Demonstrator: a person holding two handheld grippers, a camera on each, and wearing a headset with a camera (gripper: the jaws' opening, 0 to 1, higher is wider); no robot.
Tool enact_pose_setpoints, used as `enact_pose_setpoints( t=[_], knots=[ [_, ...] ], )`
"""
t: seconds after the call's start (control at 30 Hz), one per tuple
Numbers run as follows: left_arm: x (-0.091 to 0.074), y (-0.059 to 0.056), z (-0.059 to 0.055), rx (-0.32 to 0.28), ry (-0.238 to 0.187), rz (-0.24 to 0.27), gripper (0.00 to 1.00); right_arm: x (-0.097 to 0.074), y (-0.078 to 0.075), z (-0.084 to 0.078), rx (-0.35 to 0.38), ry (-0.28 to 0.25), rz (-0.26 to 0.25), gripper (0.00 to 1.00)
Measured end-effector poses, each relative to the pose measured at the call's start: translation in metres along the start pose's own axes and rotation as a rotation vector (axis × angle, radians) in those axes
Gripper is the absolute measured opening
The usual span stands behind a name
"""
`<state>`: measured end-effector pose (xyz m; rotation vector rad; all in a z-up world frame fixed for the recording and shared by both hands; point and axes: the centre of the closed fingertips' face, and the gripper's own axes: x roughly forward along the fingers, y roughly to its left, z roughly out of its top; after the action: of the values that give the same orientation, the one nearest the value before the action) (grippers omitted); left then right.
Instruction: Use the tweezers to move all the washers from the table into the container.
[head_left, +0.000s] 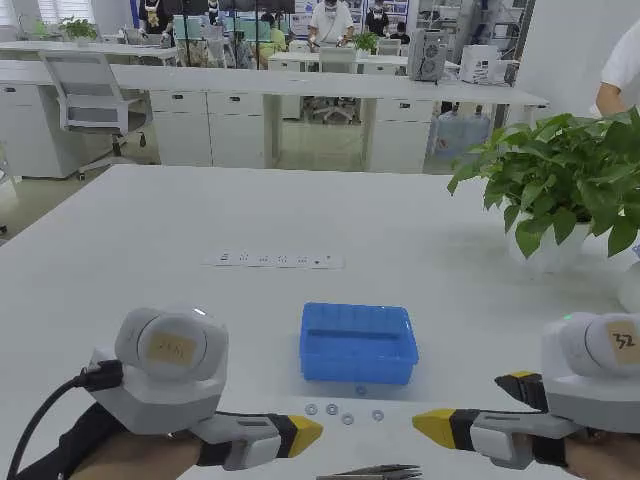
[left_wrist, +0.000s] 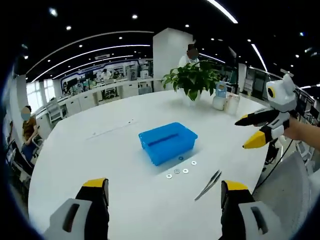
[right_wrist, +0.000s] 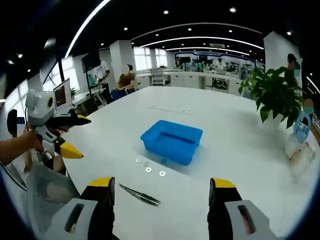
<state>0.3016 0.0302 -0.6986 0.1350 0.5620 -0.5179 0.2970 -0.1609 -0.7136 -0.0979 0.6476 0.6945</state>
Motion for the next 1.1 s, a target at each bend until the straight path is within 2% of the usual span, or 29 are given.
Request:
enact_pose_setpoints(
  t=[0.1,0.17,0.8,1.1],
  knots=[
    [0.0007,-0.0025,0.0001,-0.030,-0.001,-0.027,0.96,0.0011,-0.0010,-0.0008,0.001,0.004,-0.003,0.77],
    [0.0014,-0.0028,0.0000,-0.029,-0.002,-0.032,0.96,0.0017,-0.0016,-0.0009,0.001,0.004,-0.003,0.77],
    [0.0021,-0.0011,-0.0051,-0.005,0.016,-0.025,0.95,0.0026,-0.0044,0.0054,0.004,-0.007,-0.005,0.76],
    [0.0034,-0.0011,-0.0077,-0.022,0.022,-0.041,0.95,0.0038,-0.0048,0.0053,0.004,-0.003,-0.006,0.76]
  ],
)
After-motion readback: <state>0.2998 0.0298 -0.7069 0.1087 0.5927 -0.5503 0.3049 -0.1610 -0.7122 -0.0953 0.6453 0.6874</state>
